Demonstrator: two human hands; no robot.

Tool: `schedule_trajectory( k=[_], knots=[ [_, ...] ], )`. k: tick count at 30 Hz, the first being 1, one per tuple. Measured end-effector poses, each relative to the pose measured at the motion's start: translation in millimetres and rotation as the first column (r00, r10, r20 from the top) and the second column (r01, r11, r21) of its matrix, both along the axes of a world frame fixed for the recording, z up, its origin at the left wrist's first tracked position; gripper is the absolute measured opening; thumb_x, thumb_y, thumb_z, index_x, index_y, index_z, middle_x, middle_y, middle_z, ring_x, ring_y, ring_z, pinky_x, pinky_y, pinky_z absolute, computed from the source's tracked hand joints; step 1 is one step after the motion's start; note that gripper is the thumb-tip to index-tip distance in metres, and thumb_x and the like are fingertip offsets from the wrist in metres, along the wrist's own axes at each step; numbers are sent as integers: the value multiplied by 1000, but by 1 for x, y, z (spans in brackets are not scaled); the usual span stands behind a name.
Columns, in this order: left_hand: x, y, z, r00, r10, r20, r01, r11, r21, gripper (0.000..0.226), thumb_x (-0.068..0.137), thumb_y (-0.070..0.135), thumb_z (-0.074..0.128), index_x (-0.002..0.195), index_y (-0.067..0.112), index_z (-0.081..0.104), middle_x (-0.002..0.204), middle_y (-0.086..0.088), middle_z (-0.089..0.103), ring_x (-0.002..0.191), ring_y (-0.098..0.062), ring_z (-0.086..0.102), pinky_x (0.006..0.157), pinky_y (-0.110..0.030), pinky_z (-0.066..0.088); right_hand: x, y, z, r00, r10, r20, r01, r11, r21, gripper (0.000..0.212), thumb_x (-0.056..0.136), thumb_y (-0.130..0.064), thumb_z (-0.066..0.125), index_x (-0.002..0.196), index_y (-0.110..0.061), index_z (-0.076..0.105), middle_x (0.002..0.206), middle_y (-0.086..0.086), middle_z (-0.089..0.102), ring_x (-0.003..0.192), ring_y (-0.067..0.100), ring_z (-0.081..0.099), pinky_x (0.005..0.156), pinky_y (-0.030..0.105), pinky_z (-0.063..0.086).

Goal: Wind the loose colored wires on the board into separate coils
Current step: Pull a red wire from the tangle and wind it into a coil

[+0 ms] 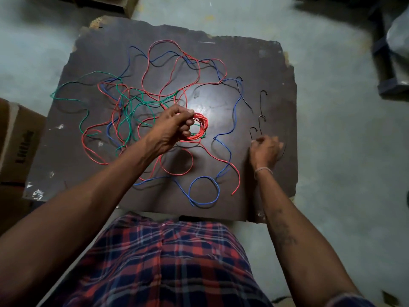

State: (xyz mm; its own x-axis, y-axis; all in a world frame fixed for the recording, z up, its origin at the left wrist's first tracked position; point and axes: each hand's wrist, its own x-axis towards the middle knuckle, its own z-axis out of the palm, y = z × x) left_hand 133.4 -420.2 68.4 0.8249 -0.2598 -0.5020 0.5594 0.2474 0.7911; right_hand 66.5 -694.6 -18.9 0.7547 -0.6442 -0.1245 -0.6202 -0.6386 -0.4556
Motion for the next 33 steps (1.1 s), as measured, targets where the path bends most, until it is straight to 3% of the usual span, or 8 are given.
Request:
schedule_trajectory(
  k=[4, 12, 17, 20, 22, 26, 29, 33],
  knots=[
    [-1, 2, 0, 1000, -11, 3, 11, 1000, -6, 15, 102, 10, 59, 88, 14, 52, 68, -5, 53, 46, -6, 36, 47, -19, 36, 10, -4, -13, 991, -19, -130, 6, 995, -103, 14, 88, -28, 73, 96, -18, 76, 119, 10, 62, 120, 35, 48, 102, 39, 36],
    [-7, 16, -5, 1000, 17, 9, -17, 1000, 8, 18, 103, 10, 57, 86, 11, 52, 70, -7, 53, 44, -5, 37, 45, -18, 36, 24, 12, -24, 985, -5, -171, -18, 991, -133, 24, 98, -26, 59, 105, -9, 74, 121, 14, 62, 121, 35, 47, 104, 43, 34],
    [-9, 35, -6, 996, 89, 15, -89, 996, 4, 22, 102, 7, 57, 81, 10, 51, 71, -9, 47, 43, -4, 35, 43, -17, 34, 34, 50, 17, 971, 225, 78, -234, 965, 119, 11, 98, -16, 60, 101, -6, 65, 113, 15, 63, 110, 33, 58, 95, 40, 40],
    [-11, 49, -5, 991, 137, -6, -137, 991, 3, 20, 101, 6, 58, 83, 11, 51, 69, -6, 39, 42, -5, 35, 42, -17, 33, 33, 85, 65, 883, 327, 336, -452, 788, 419, 3, 98, -5, 56, 95, -6, 57, 88, 12, 66, 70, 13, 64, 74, 33, 53],
    [-13, 59, -3, 987, 162, -16, -162, 986, 27, 18, 100, 5, 59, 85, 11, 51, 66, -4, 40, 41, -4, 35, 41, -18, 33, 34, 107, 97, 789, 452, 416, -610, 654, 447, 1, 98, -6, 58, 97, -5, 57, 85, 10, 65, 65, 10, 58, 70, 33, 52],
    [-15, 77, 5, 976, 215, -26, -213, 976, 51, 21, 100, 4, 58, 81, 10, 51, 64, -6, 45, 38, -4, 35, 39, -16, 32, 37, 138, 142, 571, 689, 447, -820, 455, 347, 5, 96, -11, 64, 100, -11, 67, 92, 3, 68, 82, 20, 64, 76, 33, 52],
    [-15, 92, 9, 973, 231, -16, -230, 971, 68, 26, 100, 5, 60, 78, 11, 48, 57, -5, 42, 37, -5, 35, 38, -16, 32, 44, 156, 157, 380, 852, 359, -925, 359, 126, 7, 90, -15, 70, 96, -15, 74, 92, -3, 67, 85, 17, 63, 79, 36, 53],
    [-16, 110, 15, 978, 209, -15, -207, 974, 95, 28, 98, 5, 63, 76, 13, 47, 49, 3, 44, 37, -5, 36, 36, -17, 34, 52, 186, 159, 316, 925, 209, -942, 332, -43, 8, 82, -26, 72, 88, -26, 77, 85, -5, 63, 81, 16, 56, 76, 48, 50]
  ],
)
